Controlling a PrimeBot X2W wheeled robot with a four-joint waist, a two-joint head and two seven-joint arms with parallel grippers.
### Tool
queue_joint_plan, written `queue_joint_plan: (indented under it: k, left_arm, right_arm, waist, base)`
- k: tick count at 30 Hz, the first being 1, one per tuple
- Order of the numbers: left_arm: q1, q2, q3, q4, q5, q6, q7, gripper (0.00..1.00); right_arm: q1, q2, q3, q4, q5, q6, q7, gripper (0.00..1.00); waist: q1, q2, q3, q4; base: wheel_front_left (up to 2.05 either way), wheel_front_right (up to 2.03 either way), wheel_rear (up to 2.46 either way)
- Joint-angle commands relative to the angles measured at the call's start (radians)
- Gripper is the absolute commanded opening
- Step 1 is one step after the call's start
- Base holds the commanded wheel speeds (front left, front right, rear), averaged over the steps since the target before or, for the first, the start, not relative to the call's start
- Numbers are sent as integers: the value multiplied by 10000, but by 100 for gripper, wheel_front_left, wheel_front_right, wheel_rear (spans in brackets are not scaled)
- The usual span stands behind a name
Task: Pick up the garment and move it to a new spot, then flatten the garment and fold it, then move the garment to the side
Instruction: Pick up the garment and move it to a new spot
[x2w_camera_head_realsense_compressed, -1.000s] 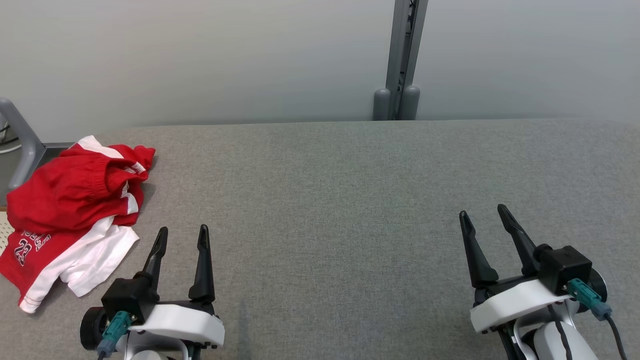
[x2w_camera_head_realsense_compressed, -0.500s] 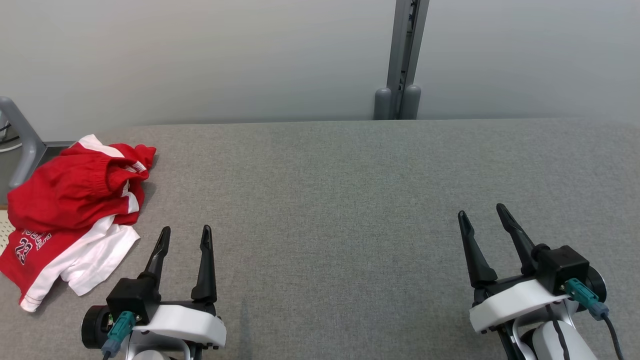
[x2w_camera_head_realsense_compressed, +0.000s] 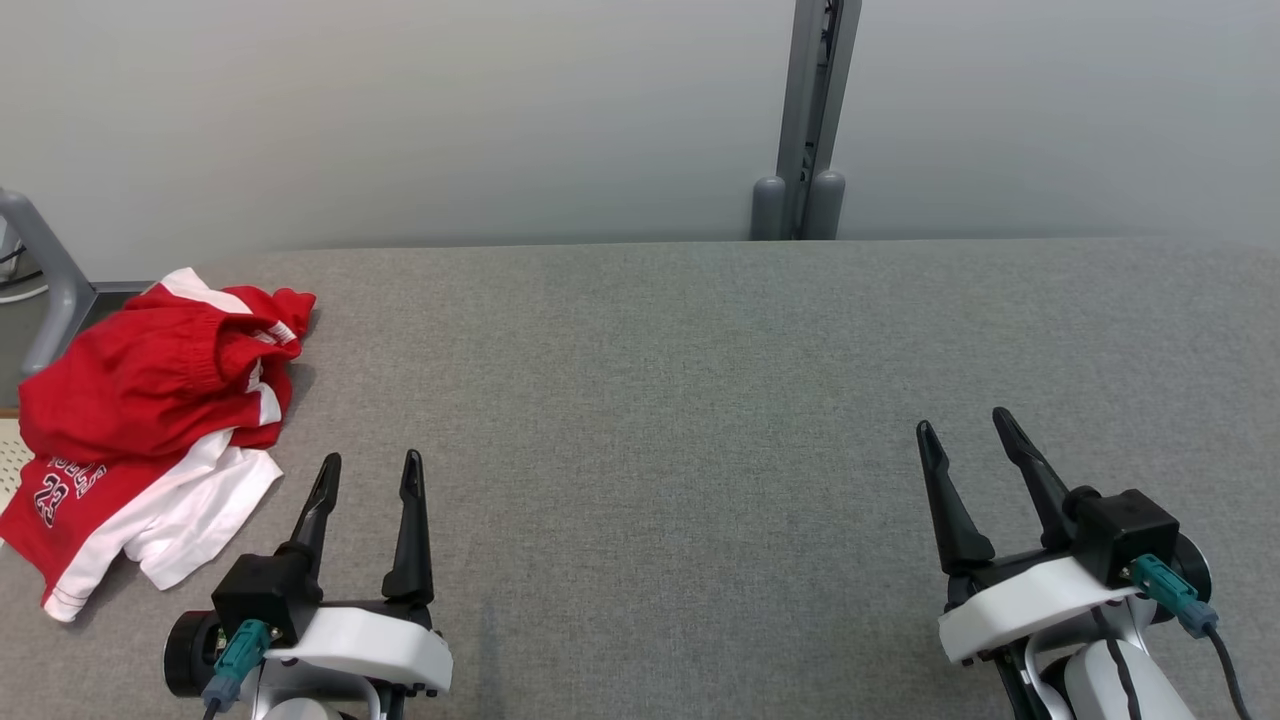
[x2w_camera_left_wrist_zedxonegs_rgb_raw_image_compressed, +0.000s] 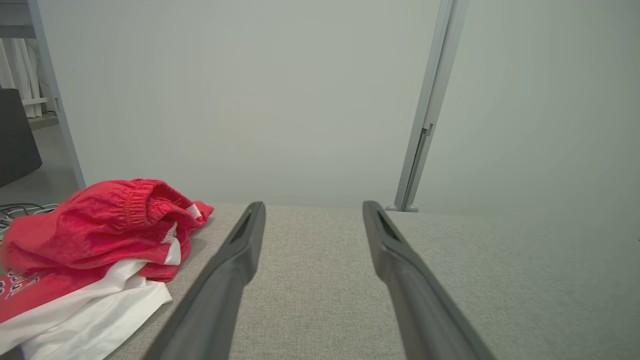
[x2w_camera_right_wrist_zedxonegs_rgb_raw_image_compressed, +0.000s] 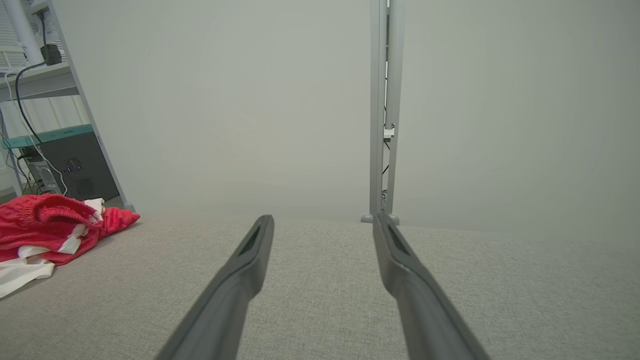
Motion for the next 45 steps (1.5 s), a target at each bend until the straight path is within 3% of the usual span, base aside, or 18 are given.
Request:
queue_joint_plan:
  k: [1,18,25,45]
  left_arm:
    - [-101,49,3,15,-58,71,-48,100]
    - [-92,49,67,187,-138,149,-48,100]
    - [-38,49,97,273,-200,166,-35,100]
    - [210,44,356,425,-104,160,-35,100]
  right_arm:
    - [-24,-77,-8,20,31,20,-70,100]
    - [125,-73,150,-1,273,21,-67,100]
    - [155,-70,257,12,365,22,-63,100]
    - [331,-72,669,79,709,21,-61,100]
  waist:
    - [0,-1,1,13]
    - [0,-1,-68,663]
    - [0,-1,-149,1318]
    - [0,-1,-275,4045]
  base:
    - [0,0,0]
    - [0,0,0]
    - [0,0,0]
    - [0,0,0]
